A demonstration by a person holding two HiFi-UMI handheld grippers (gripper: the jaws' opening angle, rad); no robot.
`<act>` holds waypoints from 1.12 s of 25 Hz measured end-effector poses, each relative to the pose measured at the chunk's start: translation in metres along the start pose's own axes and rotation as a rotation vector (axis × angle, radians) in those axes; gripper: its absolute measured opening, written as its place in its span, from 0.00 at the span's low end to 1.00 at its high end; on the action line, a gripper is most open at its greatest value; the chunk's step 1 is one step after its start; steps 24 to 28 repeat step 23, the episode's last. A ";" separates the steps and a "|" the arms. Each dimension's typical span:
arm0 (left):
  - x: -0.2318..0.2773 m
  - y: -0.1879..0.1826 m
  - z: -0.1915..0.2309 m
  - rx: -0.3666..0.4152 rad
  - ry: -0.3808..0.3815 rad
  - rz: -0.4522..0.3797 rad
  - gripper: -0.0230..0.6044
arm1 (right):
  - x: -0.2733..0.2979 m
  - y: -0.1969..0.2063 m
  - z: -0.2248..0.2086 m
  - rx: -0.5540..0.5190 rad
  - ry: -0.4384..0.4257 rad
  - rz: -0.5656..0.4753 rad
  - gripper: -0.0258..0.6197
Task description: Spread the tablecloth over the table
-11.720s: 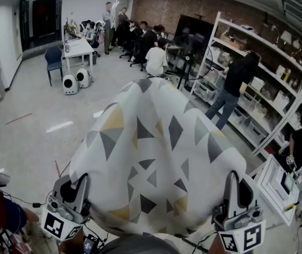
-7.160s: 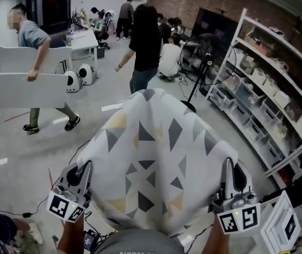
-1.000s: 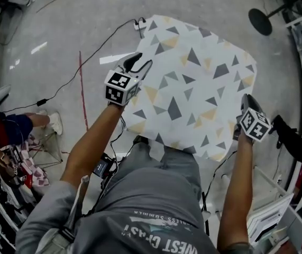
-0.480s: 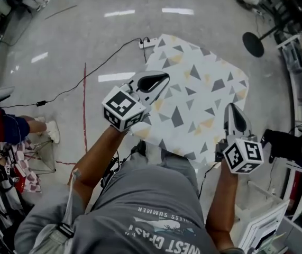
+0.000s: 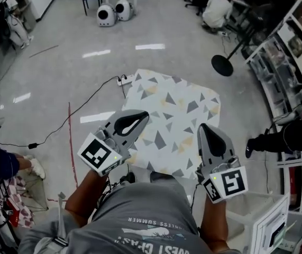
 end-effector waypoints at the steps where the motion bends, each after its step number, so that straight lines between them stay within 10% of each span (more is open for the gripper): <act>1: -0.004 -0.005 -0.008 0.016 0.013 -0.008 0.05 | -0.007 -0.006 0.007 -0.021 0.001 -0.012 0.05; 28: -0.050 -0.003 -0.061 0.029 0.097 -0.010 0.05 | -0.060 -0.020 0.062 -0.054 0.029 -0.058 0.05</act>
Point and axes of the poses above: the fingertips, and each gripper's own axes: x forward along the fingers, z to its left, y out of its underside, the point moved 1 cm from there along -x, backward along the fingers, and after that the axes turned 6 degrees about z, right-handed, at the moved point
